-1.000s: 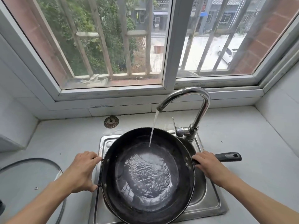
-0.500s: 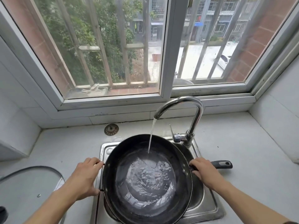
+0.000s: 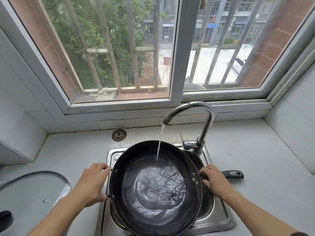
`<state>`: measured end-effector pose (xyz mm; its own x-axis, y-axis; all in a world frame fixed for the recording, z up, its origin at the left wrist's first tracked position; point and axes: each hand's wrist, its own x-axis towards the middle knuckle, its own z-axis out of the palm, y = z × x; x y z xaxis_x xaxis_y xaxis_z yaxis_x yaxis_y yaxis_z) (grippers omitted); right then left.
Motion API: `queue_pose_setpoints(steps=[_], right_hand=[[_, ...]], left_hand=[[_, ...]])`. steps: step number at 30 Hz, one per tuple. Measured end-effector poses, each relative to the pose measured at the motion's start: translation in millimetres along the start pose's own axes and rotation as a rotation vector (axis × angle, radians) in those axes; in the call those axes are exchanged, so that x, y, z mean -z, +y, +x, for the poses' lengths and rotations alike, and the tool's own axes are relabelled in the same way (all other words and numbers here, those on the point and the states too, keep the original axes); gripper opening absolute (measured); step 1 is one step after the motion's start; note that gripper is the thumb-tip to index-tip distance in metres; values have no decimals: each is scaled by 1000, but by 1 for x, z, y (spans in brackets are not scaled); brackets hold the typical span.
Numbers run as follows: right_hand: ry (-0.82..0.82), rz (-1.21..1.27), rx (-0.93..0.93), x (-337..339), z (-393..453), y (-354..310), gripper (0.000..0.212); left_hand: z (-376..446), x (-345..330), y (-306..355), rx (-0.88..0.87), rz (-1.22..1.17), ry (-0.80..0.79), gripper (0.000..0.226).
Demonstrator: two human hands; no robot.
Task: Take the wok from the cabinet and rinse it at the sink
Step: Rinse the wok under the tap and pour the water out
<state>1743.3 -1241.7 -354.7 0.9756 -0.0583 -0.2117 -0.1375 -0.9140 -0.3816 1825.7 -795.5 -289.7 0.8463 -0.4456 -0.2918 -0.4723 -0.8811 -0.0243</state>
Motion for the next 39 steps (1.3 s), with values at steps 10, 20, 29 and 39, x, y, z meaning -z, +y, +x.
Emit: queue_pose_setpoints(steps=[10, 20, 29, 39], right_hand=[[144, 82, 79, 33, 23, -43, 38], [136, 34, 116, 56, 79, -92, 50], [-57, -141, 28, 43, 110, -88, 60], [-22, -148, 43, 37, 119, -80, 55]], left_hand=[[-2, -6, 1, 76, -114, 9, 82], [3, -9, 12, 167, -256, 163, 54], [4, -13, 16, 195, -252, 156, 56], [2, -12, 19, 205, -276, 182, 50]])
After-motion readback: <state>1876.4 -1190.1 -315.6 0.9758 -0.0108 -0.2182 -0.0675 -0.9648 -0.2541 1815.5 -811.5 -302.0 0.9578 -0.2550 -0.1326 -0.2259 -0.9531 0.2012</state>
